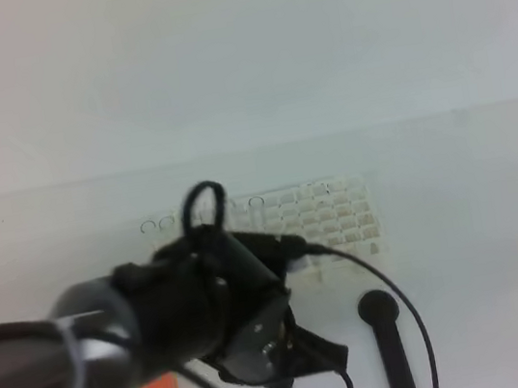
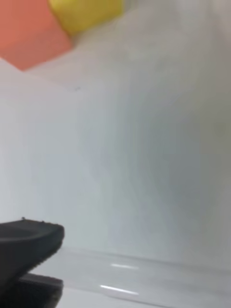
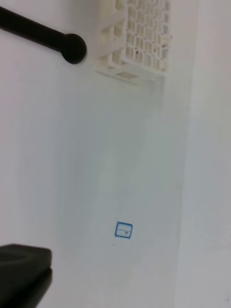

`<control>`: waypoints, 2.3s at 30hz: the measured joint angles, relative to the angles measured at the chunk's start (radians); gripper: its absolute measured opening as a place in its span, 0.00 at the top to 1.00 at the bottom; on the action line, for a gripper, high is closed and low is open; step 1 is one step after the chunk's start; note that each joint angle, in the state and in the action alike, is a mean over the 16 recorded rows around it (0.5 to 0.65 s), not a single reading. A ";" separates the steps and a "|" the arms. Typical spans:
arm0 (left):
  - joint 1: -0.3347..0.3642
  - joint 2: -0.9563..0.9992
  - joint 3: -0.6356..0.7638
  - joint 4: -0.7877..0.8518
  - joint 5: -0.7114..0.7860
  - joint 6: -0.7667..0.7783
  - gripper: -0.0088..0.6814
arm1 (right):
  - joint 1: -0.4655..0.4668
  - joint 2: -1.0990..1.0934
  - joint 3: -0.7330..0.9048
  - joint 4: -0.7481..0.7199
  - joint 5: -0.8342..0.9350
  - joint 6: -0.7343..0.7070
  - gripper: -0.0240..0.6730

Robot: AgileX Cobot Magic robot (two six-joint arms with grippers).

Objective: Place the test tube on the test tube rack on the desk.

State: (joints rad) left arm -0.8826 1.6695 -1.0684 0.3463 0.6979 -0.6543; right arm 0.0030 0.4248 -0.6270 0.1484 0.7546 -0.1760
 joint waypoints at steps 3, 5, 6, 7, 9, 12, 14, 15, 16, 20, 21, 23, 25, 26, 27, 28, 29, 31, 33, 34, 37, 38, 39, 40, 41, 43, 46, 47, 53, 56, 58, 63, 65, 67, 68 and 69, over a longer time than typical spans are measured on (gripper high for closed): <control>0.000 -0.082 0.002 0.009 0.008 -0.006 0.83 | 0.000 0.000 0.000 0.033 -0.005 -0.013 0.97; 0.000 -0.145 0.006 0.016 0.008 -0.008 0.83 | 0.000 0.000 0.000 0.067 -0.012 -0.030 0.97; 0.000 -0.178 0.010 0.021 0.004 -0.008 0.83 | 0.000 0.000 0.000 0.087 -0.016 -0.041 0.97; 0.000 -0.212 0.013 0.026 -0.001 -0.009 0.83 | 0.000 0.000 0.000 0.109 -0.021 -0.053 0.97; 0.000 -0.283 0.026 0.040 -0.018 -0.009 0.83 | 0.000 0.000 0.000 0.155 -0.031 -0.081 0.97; 0.000 -0.392 0.052 0.072 -0.057 -0.011 0.83 | 0.000 0.000 0.000 0.225 -0.047 -0.131 0.97; 0.000 -0.468 0.077 0.102 -0.089 -0.018 0.83 | 0.000 0.000 0.000 0.270 -0.057 -0.172 0.97; 0.000 -0.504 0.092 0.122 -0.107 -0.024 0.83 | 0.001 0.001 0.000 0.291 -0.062 -0.194 0.97; 0.000 -0.538 0.110 0.145 -0.126 -0.033 0.83 | 0.002 0.002 0.000 0.310 -0.067 -0.218 0.97; 0.000 -0.667 0.192 0.264 -0.202 -0.093 0.83 | 0.014 0.018 0.000 0.373 -0.078 -0.319 0.97; 0.000 -0.696 0.215 0.302 -0.219 -0.116 0.83 | 0.020 0.025 0.000 0.387 -0.079 -0.346 0.97; 0.000 -0.749 0.263 0.384 -0.250 -0.171 0.83 | 0.034 0.042 0.000 0.417 -0.079 -0.404 0.97; 0.000 -0.793 0.310 0.475 -0.282 -0.240 0.83 | 0.050 0.063 -0.003 0.458 -0.081 -0.471 0.97; 0.000 -0.812 0.336 0.531 -0.299 -0.280 0.83 | 0.058 0.074 -0.005 0.483 -0.082 -0.508 0.97; 0.000 -0.829 0.360 0.589 -0.318 -0.325 0.83 | 0.066 0.087 -0.007 0.512 -0.084 -0.548 0.97; 0.000 -0.844 0.382 0.643 -0.339 -0.373 0.83 | 0.075 0.102 -0.011 0.545 -0.085 -0.590 0.96; 0.000 -0.857 0.405 0.707 -0.360 -0.425 0.83 | 0.083 0.117 -0.016 0.581 -0.086 -0.633 0.96; 0.000 -0.878 0.444 0.828 -0.403 -0.535 0.83 | 0.100 0.152 -0.029 0.662 -0.084 -0.725 0.95; 0.000 -0.893 0.475 0.948 -0.440 -0.653 0.83 | 0.115 0.191 -0.045 0.752 -0.076 -0.819 0.94; 0.000 -0.899 0.488 1.002 -0.456 -0.714 0.83 | 0.121 0.211 -0.054 0.800 -0.070 -0.866 0.93; 0.000 -0.908 0.518 1.156 -0.496 -0.893 0.83 | 0.140 0.271 -0.081 0.942 -0.054 -1.003 0.90; 0.000 -0.910 0.526 1.205 -0.509 -0.948 0.83 | 0.147 0.290 -0.091 0.986 -0.049 -1.046 0.89; 0.000 -0.911 0.531 1.245 -0.520 -0.999 0.83 | 0.156 0.309 -0.100 1.030 -0.045 -1.088 0.89; 0.000 -0.911 0.535 1.278 -0.529 -1.047 0.83 | 0.168 0.328 -0.109 1.070 -0.041 -1.127 0.88; 0.000 -0.910 0.539 1.316 -0.536 -1.091 0.83 | 0.181 0.347 -0.117 1.107 -0.038 -1.164 0.87; 0.000 -0.910 0.542 1.363 -0.540 -1.166 0.83 | 0.217 0.387 -0.132 1.173 -0.037 -1.232 0.85; 0.000 -0.909 0.542 1.409 -0.531 -1.246 0.83 | 0.296 0.448 -0.147 1.260 -0.060 -1.327 0.84; 0.000 -0.909 0.542 1.419 -0.526 -1.263 0.83 | 0.328 0.468 -0.151 1.286 -0.076 -1.359 0.84; 0.000 -0.908 0.543 1.429 -0.519 -1.296 0.83 | 0.552 0.603 -0.193 1.419 -0.225 -1.545 0.83; 0.000 -0.908 0.543 1.432 -0.517 -1.290 0.83 | 0.650 0.678 -0.237 1.471 -0.296 -1.616 0.80; 0.000 -0.908 0.543 1.429 -0.517 -1.283 0.83 | 0.702 0.729 -0.273 1.503 -0.337 -1.648 0.77; 0.000 -0.908 0.544 1.429 -0.515 -1.261 0.83 | 0.774 0.845 -0.382 1.548 -0.391 -1.670 0.64; 0.000 -0.908 0.544 1.432 -0.514 -1.251 0.83 | 0.783 0.885 -0.427 1.554 -0.392 -1.655 0.58; 0.000 -0.908 0.544 1.432 -0.513 -1.241 0.83 | 0.786 0.919 -0.468 1.557 -0.389 -1.633 0.52; 0.000 -0.908 0.544 1.432 -0.512 -1.236 0.83 | 0.786 0.934 -0.487 1.558 -0.388 -1.620 0.49; 0.000 -0.908 0.544 1.432 -0.511 -1.231 0.83 | 0.786 0.948 -0.504 1.559 -0.387 -1.607 0.46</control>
State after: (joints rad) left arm -0.8825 0.7618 -0.5248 1.7781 0.1867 -1.8852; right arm 0.7892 1.3725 -1.1314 1.7076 0.3672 -1.7826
